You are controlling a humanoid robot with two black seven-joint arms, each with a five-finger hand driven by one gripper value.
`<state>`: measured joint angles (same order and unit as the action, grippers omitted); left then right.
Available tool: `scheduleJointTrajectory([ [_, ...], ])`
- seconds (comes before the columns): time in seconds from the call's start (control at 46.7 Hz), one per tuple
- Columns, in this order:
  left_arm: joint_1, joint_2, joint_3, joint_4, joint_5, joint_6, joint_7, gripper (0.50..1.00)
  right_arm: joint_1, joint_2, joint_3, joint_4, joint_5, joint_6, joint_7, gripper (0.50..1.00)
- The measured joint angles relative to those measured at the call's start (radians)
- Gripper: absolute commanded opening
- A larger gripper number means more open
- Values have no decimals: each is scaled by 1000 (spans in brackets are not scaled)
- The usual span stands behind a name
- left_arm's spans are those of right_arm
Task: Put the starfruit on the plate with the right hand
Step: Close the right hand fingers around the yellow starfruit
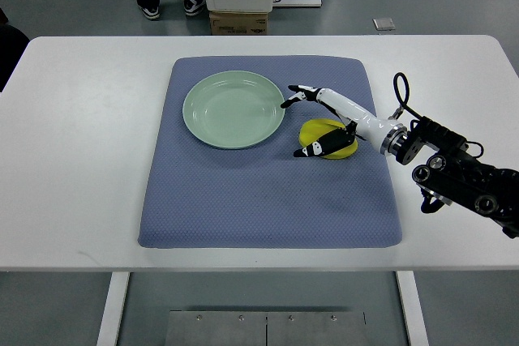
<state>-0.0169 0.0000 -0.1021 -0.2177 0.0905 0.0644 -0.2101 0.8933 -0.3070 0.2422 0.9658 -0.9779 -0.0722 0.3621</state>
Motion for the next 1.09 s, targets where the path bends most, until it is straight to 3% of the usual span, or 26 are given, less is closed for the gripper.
scheduleJointTrajectory([
  [0.257,0,0,0,0,0,0,0,1000,-3,0,-17,-43,-5,-2,0,979],
  [0.386,0,0,0,0,0,0,0,1000,-3,-3,-36,-70,-5,-3,13,939],
  [0.514,0,0,0,0,0,0,0,1000,-3,-3,-51,-86,-6,-3,21,858],
  [0.6,0,0,0,0,0,0,0,1000,-3,-3,-53,-98,-5,-4,25,776],
  [0.879,0,0,0,0,0,0,0,1000,-7,-3,-54,-110,-5,-5,32,638],
  [0.986,0,0,0,0,0,0,0,1000,-8,-1,-54,-114,-5,-5,32,500],
  [1.093,0,0,0,0,0,0,0,1000,-10,0,-53,-127,-3,-5,32,500],
])
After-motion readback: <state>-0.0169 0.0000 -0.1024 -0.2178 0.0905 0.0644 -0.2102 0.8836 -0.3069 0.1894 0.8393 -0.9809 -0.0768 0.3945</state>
